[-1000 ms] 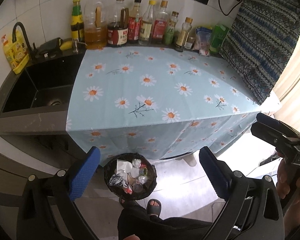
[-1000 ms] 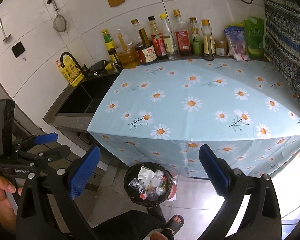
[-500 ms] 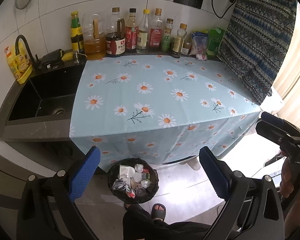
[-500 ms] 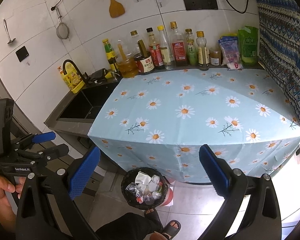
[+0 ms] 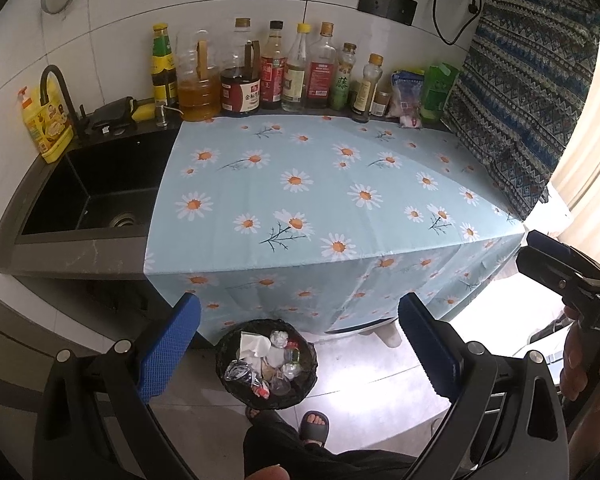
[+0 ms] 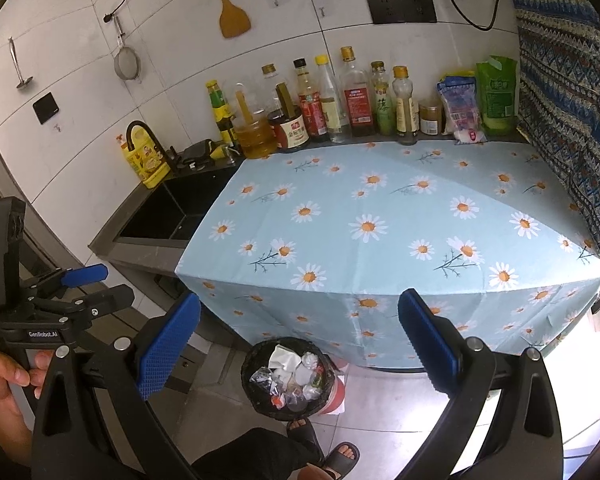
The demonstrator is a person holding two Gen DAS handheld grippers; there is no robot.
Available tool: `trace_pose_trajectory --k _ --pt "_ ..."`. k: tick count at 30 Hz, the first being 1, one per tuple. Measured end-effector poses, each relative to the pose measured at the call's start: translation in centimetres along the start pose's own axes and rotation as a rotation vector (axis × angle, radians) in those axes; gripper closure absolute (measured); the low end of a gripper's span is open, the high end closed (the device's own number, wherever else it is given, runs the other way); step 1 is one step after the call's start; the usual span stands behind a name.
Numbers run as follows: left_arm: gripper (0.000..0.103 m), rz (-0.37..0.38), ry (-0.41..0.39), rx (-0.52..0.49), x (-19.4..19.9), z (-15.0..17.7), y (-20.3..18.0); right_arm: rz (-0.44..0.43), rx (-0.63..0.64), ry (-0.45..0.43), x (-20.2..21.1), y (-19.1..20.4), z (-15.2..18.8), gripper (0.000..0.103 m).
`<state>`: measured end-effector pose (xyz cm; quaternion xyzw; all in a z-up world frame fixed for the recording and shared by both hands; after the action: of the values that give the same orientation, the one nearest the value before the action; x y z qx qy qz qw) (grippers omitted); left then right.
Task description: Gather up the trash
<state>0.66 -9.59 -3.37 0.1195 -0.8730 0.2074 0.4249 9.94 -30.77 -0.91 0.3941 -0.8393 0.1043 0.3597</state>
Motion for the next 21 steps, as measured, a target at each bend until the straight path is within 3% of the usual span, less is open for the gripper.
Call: trace_pose_trajectory --k 21 --pt "0.007 -0.010 -0.020 -0.018 0.17 -0.42 -0.32 0.005 0.011 0.016 -0.54 -0.10 -0.09 0.005"
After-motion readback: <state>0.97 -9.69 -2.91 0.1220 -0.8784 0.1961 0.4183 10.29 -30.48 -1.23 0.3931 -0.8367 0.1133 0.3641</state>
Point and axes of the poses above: each gripper's, at about its wrist camera, not at the fingertips, and x roughly against the way its jaws point, y to its left, z to its underside, the point moved 4 cm from there along -x, roughly the way its jaws point, and after that the axes turned 14 degrees about x, right-handed, at the moved point
